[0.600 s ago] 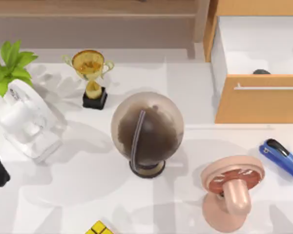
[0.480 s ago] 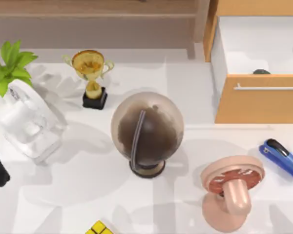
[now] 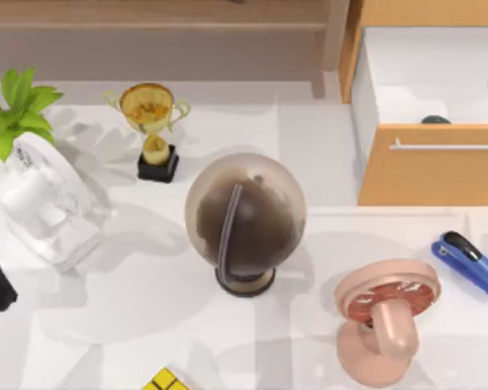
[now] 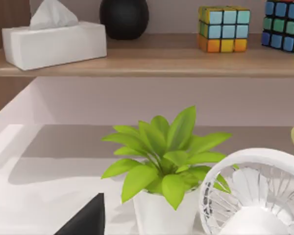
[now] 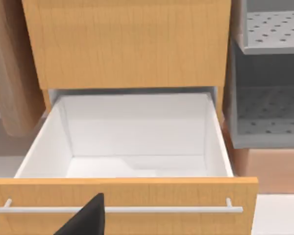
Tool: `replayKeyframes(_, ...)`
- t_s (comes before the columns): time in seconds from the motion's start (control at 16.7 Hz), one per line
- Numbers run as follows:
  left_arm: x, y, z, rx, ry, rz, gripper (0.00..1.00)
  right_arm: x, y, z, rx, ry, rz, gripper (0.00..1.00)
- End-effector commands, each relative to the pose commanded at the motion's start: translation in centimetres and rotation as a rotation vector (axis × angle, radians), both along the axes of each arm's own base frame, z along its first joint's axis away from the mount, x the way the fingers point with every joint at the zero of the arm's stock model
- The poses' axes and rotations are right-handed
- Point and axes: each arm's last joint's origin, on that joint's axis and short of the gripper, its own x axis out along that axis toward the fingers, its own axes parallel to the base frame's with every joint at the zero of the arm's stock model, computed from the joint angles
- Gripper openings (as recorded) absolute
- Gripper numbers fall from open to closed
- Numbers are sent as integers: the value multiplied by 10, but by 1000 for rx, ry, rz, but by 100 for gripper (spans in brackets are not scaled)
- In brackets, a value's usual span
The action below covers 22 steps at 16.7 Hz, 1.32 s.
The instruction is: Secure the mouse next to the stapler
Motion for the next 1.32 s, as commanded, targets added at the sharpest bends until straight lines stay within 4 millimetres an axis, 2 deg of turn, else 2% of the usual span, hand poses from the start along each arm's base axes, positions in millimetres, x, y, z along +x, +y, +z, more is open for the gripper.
replayKeyframes(0.12, 0, 0, 0, 0, 0, 0, 100, 15, 2, 31, 14, 87, 3, 100)
replayKeyframes(0.3, 0, 0, 0, 0, 0, 0, 100, 56, 5, 62, 19, 261, 2, 100)
replayKeyframes(0.42, 0, 0, 0, 0, 0, 0, 100, 84, 8, 72, 7, 371, 1, 100)
replayKeyframes(0.72, 0, 0, 0, 0, 0, 0, 100, 151, 20, 80, -13, 612, 17, 100)
replayKeyframes(1.14, 0, 0, 0, 0, 0, 0, 100, 259, 37, 32, 1, 1004, -1, 100)
replayKeyframes(1.32, 0, 0, 0, 0, 0, 0, 100, 306, 50, -1, 16, 1144, 7, 100)
